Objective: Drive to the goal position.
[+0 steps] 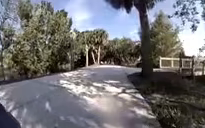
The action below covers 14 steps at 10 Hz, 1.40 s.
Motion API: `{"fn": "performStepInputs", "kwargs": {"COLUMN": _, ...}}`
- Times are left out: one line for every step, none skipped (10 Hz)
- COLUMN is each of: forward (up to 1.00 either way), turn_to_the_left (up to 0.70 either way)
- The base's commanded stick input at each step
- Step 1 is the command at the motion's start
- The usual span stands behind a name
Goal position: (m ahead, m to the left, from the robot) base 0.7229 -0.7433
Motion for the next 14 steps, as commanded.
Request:
{"fn": "performStepInputs", "kwargs": {"forward": 0.00, "turn_to_the_left": -0.45}}
{"fn": "performStepInputs", "kwargs": {"forward": 0.00, "turn_to_the_left": -0.45}}
{"fn": "performStepInputs", "kwargs": {"forward": 0.00, "turn_to_the_left": -0.45}}
{"fn": "performStepInputs", "kwargs": {"forward": 0.00, "turn_to_the_left": -0.45}}
{"fn": "performStepInputs", "kwargs": {"forward": 0.00, "turn_to_the_left": -0.45}}
{"fn": "performStepInputs", "kwargs": {"forward": 0.00, "turn_to_the_left": -0.45}}
{"fn": "performStepInputs", "kwargs": {"forward": 0.00, "turn_to_the_left": -0.45}}
{"fn": "performStepInputs", "kwargs": {"forward": 0.00, "turn_to_the_left": -0.45}}
{"fn": "performStepInputs", "kwargs": {"forward": 0.00, "turn_to_the_left": -0.45}}
{"fn": "performStepInputs", "kwargs": {"forward": 0.00, "turn_to_the_left": -0.45}}
{"fn": "performStepInputs", "kwargs": {"forward": 0.00, "turn_to_the_left": -0.45}}
{"fn": "performStepInputs", "kwargs": {"forward": 0.00, "turn_to_the_left": -0.45}}
{"fn": "performStepInputs", "kwargs": {"forward": 0.00, "turn_to_the_left": -0.45}}
{"fn": "performStepInputs", "kwargs": {"forward": 0.00, "turn_to_the_left": -0.45}}
